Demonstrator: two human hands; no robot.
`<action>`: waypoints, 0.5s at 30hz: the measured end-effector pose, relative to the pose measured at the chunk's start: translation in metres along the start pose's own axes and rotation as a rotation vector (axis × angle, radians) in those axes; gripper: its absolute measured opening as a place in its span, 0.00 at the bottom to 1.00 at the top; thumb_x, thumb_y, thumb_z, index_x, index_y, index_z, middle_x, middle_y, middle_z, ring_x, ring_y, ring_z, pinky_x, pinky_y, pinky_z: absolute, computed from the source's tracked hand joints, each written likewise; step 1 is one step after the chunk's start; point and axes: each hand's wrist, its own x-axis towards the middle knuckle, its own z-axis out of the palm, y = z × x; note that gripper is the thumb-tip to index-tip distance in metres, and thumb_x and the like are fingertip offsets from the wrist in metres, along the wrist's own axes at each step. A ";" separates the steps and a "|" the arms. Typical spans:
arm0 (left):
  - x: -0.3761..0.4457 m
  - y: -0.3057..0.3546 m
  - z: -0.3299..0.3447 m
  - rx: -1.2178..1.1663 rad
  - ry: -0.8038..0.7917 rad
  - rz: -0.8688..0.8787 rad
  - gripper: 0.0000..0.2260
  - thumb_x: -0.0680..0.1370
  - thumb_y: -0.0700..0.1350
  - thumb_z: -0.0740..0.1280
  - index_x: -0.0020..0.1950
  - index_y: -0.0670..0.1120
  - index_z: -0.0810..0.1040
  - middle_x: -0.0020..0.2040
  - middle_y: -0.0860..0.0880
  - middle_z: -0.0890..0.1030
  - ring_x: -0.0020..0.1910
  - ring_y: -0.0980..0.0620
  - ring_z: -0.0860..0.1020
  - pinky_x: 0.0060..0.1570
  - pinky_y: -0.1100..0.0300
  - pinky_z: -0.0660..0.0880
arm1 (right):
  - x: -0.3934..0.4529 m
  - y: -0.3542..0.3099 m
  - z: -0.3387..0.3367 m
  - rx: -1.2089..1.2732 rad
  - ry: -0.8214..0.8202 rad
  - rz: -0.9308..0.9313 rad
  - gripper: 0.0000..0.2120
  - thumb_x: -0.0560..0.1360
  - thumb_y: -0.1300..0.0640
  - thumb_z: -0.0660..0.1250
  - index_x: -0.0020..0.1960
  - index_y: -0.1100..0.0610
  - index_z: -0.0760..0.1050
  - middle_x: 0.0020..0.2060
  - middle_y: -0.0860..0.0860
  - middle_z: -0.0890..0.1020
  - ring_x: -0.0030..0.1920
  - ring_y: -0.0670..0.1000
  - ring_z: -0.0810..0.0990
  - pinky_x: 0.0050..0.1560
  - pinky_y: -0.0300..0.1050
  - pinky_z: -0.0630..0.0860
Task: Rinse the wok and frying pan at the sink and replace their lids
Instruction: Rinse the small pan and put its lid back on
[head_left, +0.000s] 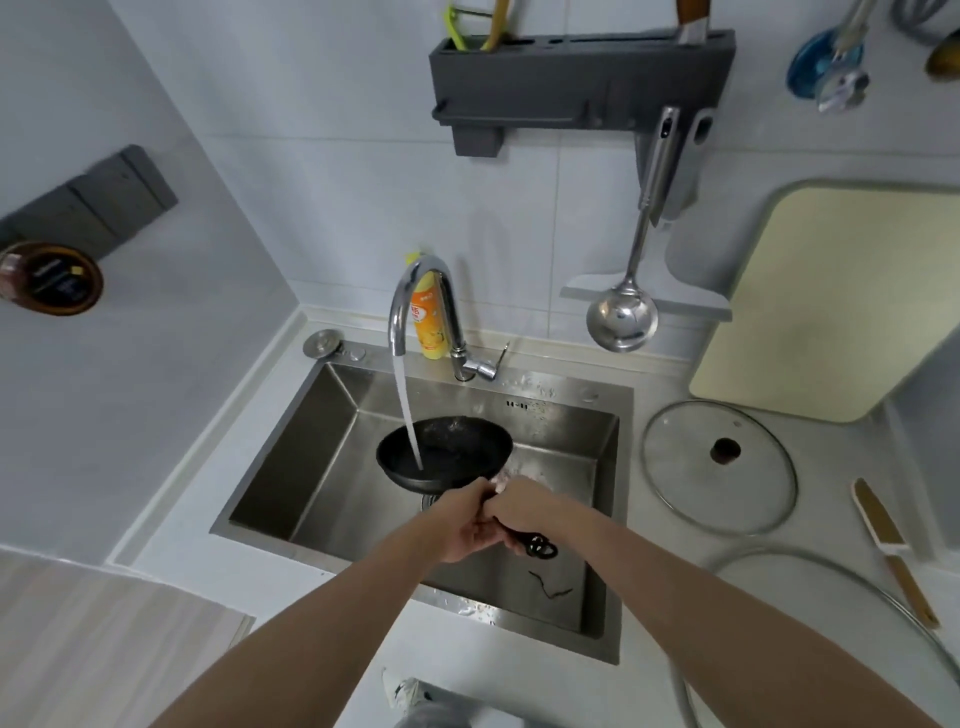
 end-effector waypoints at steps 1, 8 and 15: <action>-0.001 0.004 -0.003 -0.022 0.004 0.023 0.08 0.80 0.46 0.65 0.47 0.42 0.77 0.35 0.44 0.76 0.32 0.49 0.75 0.31 0.59 0.77 | 0.002 -0.003 -0.001 0.011 0.002 -0.012 0.13 0.76 0.58 0.64 0.36 0.64 0.76 0.21 0.55 0.77 0.18 0.50 0.74 0.27 0.39 0.74; -0.006 0.019 -0.028 -0.137 -0.129 0.145 0.13 0.83 0.45 0.59 0.41 0.43 0.72 0.31 0.45 0.76 0.26 0.47 0.74 0.25 0.58 0.71 | 0.020 -0.020 0.001 0.443 -0.301 0.137 0.05 0.80 0.61 0.64 0.46 0.62 0.71 0.33 0.56 0.77 0.26 0.48 0.74 0.26 0.39 0.74; 0.005 0.024 -0.035 -0.134 -0.079 0.179 0.08 0.82 0.44 0.62 0.49 0.41 0.77 0.43 0.44 0.81 0.37 0.49 0.79 0.34 0.59 0.77 | 0.027 -0.012 0.004 0.294 -0.219 -0.037 0.13 0.79 0.50 0.69 0.44 0.58 0.72 0.28 0.52 0.73 0.23 0.47 0.70 0.24 0.39 0.71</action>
